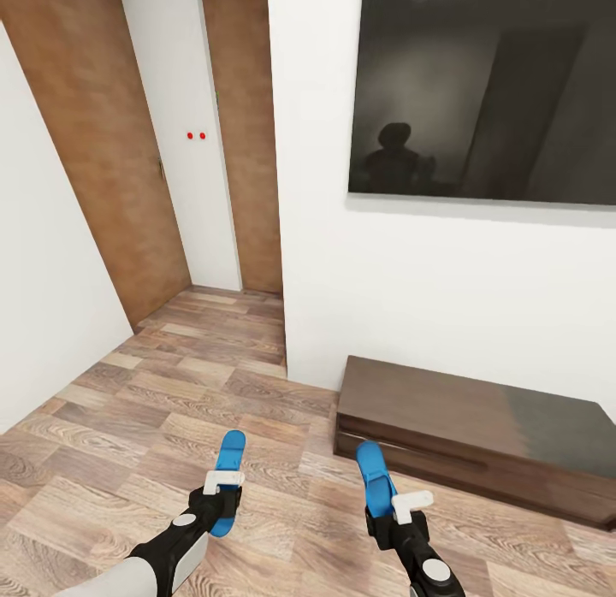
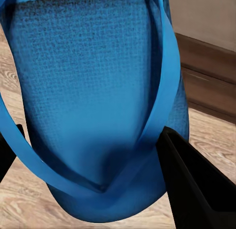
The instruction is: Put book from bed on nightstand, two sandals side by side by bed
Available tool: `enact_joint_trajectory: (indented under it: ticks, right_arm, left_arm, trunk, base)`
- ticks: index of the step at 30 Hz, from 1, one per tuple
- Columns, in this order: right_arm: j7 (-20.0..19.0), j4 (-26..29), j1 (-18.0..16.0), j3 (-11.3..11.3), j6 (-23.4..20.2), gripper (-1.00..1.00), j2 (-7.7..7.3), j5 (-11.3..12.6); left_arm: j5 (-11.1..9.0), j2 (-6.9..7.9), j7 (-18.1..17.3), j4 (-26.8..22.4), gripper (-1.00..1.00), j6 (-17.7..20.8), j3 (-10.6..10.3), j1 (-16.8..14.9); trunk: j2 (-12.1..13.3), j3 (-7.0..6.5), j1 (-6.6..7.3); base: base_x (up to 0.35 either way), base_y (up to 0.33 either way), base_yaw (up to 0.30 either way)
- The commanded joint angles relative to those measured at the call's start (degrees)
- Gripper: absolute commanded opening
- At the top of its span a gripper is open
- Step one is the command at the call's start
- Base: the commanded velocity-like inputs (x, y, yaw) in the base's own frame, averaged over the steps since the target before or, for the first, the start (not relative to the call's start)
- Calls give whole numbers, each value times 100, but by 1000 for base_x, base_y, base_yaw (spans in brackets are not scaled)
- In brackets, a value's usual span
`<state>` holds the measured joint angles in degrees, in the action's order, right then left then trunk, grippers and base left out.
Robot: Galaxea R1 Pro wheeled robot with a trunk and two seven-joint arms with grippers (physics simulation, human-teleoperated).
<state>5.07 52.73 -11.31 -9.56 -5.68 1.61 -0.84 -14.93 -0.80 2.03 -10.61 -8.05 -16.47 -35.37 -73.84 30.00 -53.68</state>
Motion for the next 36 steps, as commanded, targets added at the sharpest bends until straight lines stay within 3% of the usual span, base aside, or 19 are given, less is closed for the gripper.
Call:
enact_joint_trajectory:
  ticks: [1, 36]
  right_arm:
    - [48, -5, -2, -18, -39, -100, -3, -2]
    - [56, -128, -2, -10, -34, -100, -2, -4]
  left_arm:
    - [-46, 1, 21, 6, -100, -23, -48, -5]
    - [-60, 1, 24, 6, -100, -20, -39, -5]
  trunk:
    - [38, -13, 23]
    - [1442, -641, 792]
  base:
    - [0, 0, 0]
    - [0, 0, 0]
